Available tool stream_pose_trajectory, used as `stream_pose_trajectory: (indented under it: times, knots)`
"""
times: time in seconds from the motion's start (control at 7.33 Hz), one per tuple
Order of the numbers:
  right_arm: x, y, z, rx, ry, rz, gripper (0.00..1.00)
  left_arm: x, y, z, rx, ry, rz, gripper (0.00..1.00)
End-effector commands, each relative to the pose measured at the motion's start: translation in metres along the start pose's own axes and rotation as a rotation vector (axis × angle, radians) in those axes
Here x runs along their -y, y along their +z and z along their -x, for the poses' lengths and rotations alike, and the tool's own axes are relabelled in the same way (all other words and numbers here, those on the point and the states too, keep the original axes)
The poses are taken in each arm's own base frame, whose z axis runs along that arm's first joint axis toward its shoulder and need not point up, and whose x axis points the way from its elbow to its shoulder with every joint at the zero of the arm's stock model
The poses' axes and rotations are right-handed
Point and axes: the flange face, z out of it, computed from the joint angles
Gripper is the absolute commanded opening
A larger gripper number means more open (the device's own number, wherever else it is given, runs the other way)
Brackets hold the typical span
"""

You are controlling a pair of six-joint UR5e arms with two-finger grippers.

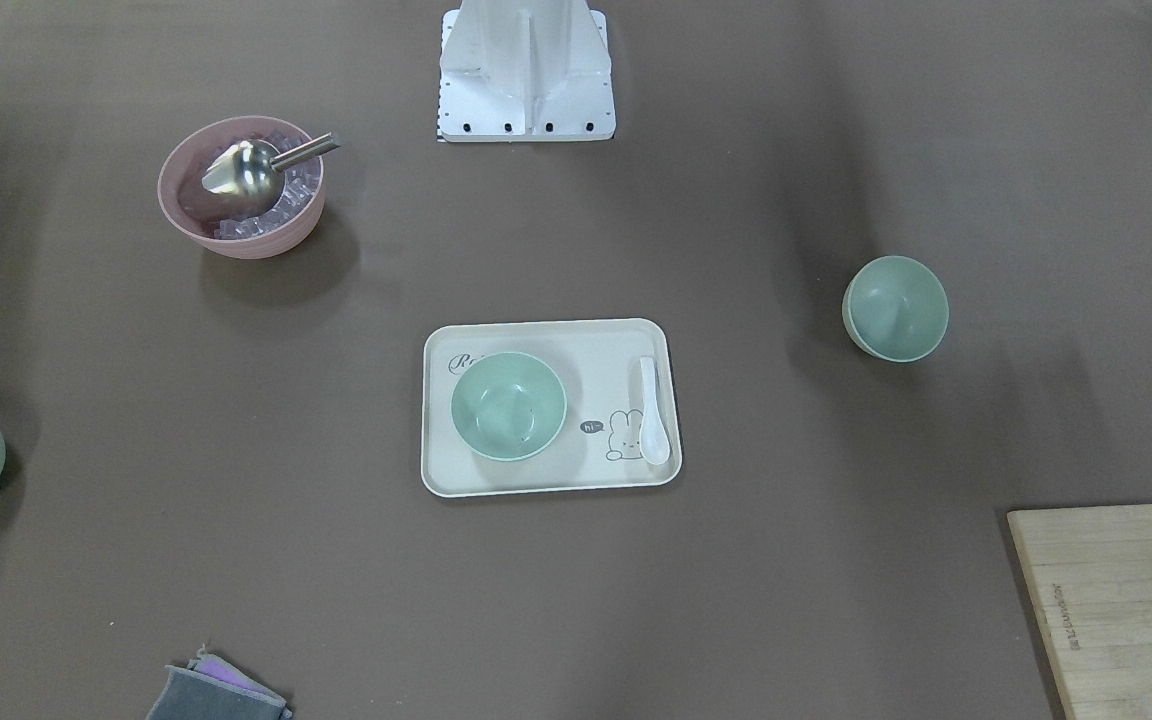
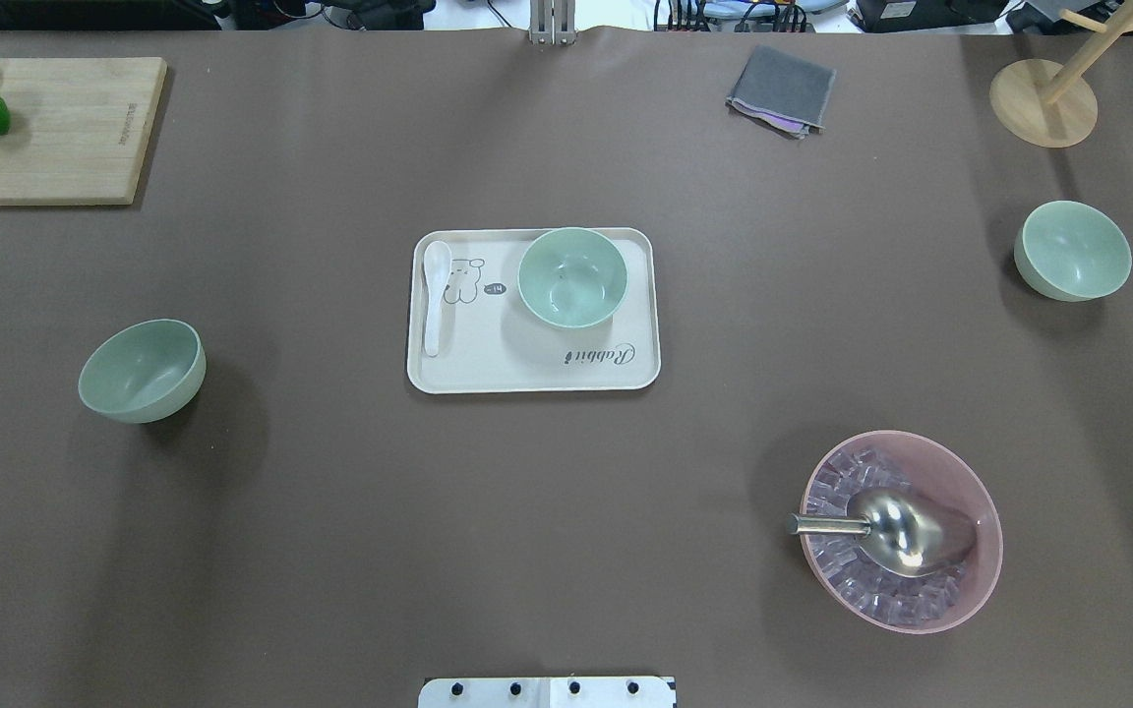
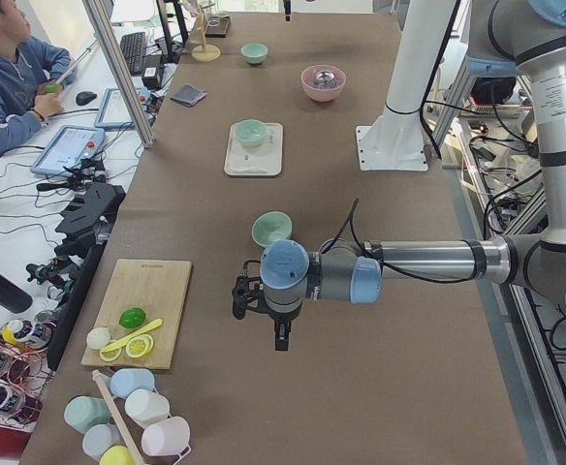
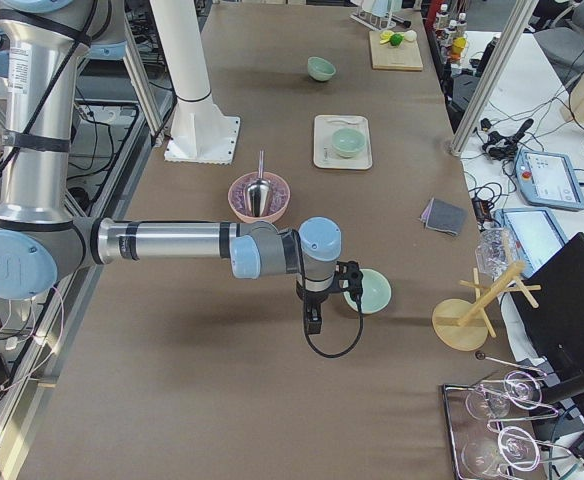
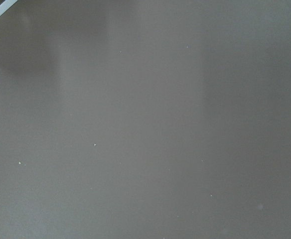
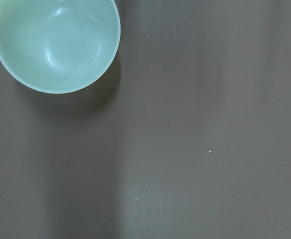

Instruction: Stack green bowls together

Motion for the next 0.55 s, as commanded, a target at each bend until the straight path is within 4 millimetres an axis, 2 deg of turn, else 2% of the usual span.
stream_pose_trajectory:
  times: [0.0,0.14,0.27,0.41]
  knots:
    - [0.001,-0.002,0.002,0.001,-0.009,-0.010,1.00,-0.012,0.002,0.009,0.037,-0.016,0.008,0.98]
    - [0.001,-0.002,0.002,0.001,-0.008,-0.011,1.00,-0.018,-0.002,0.007,0.060,-0.008,0.001,0.98]
    - [0.001,-0.001,0.002,0.003,-0.006,-0.010,1.00,-0.020,0.002,0.012,0.053,-0.013,0.005,0.98]
    - [0.001,-0.001,0.002,0.007,-0.003,-0.010,1.00,-0.034,-0.009,0.012,0.049,-0.020,-0.022,0.98]
